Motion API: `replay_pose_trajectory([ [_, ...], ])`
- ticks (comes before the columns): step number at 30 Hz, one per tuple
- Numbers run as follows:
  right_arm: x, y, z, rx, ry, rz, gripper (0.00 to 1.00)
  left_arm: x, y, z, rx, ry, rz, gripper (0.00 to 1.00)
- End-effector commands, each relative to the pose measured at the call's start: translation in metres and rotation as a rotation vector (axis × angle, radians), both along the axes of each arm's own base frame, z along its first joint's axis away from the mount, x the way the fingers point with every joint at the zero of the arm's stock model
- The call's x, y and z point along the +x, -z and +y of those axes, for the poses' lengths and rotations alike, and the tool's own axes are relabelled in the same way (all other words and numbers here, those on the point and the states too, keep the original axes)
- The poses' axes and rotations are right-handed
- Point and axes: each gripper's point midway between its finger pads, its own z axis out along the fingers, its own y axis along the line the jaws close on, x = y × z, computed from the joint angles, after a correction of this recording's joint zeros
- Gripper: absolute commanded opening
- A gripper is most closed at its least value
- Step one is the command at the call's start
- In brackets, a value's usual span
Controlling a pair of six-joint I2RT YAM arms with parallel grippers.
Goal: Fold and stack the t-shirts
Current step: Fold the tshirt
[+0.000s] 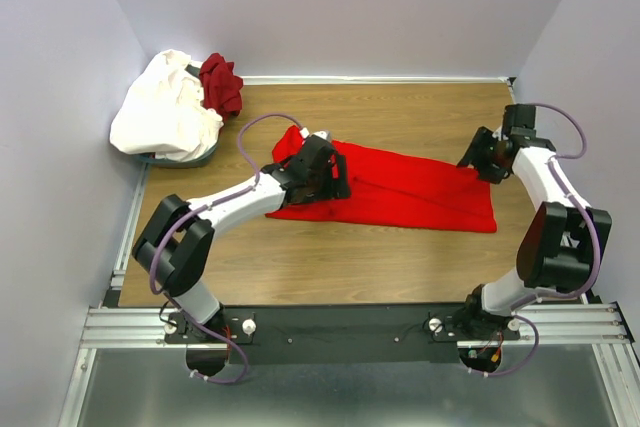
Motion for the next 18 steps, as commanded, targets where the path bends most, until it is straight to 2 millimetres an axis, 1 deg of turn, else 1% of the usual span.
replay_pose_trajectory([
  [1, -0.003, -0.010, 0.017, -0.027, -0.054, -0.015, 0.68, 0.003, 0.009, 0.019, -0.015, -0.035, 0.014, 0.88],
  [2, -0.004, -0.006, 0.024, -0.027, -0.070, -0.004, 0.68, 0.003, 0.015, 0.022, -0.008, -0.035, 0.020, 0.88],
  [4, -0.006, 0.000, 0.030, -0.021, -0.084, 0.014, 0.68, 0.007, 0.030, 0.026, 0.011, -0.043, 0.036, 0.88],
  [6, -0.008, 0.012, 0.035, -0.013, -0.091, 0.043, 0.68, 0.013, 0.036, 0.026, 0.016, -0.039, 0.028, 0.88],
  [7, -0.007, 0.016, 0.037, -0.007, -0.096, 0.045, 0.68, 0.013, 0.046, 0.025, 0.033, -0.033, 0.042, 0.88],
  [8, -0.008, 0.022, 0.040, 0.005, -0.101, 0.055, 0.68, 0.015, 0.049, 0.024, 0.037, -0.031, 0.045, 0.88],
  [9, -0.008, 0.032, 0.044, 0.033, -0.112, 0.074, 0.68, 0.018, 0.054, 0.021, 0.047, -0.024, 0.047, 0.88],
  [12, -0.010, 0.049, 0.052, 0.067, -0.124, 0.113, 0.68, 0.024, 0.059, 0.021, 0.061, -0.024, 0.040, 0.88],
  [13, -0.014, 0.060, 0.054, 0.078, -0.124, 0.136, 0.68, 0.027, 0.064, 0.022, 0.074, -0.026, 0.040, 0.88],
  [15, -0.019, 0.070, 0.057, 0.085, -0.128, 0.158, 0.68, 0.032, 0.069, 0.027, 0.081, -0.035, 0.044, 0.88],
  [16, -0.024, 0.077, 0.058, 0.093, -0.123, 0.178, 0.68, 0.034, 0.074, 0.028, 0.090, -0.032, 0.049, 0.88],
  [18, -0.029, 0.083, 0.060, 0.100, -0.120, 0.195, 0.68, 0.040, 0.081, 0.033, 0.097, -0.041, 0.058, 0.88],
])
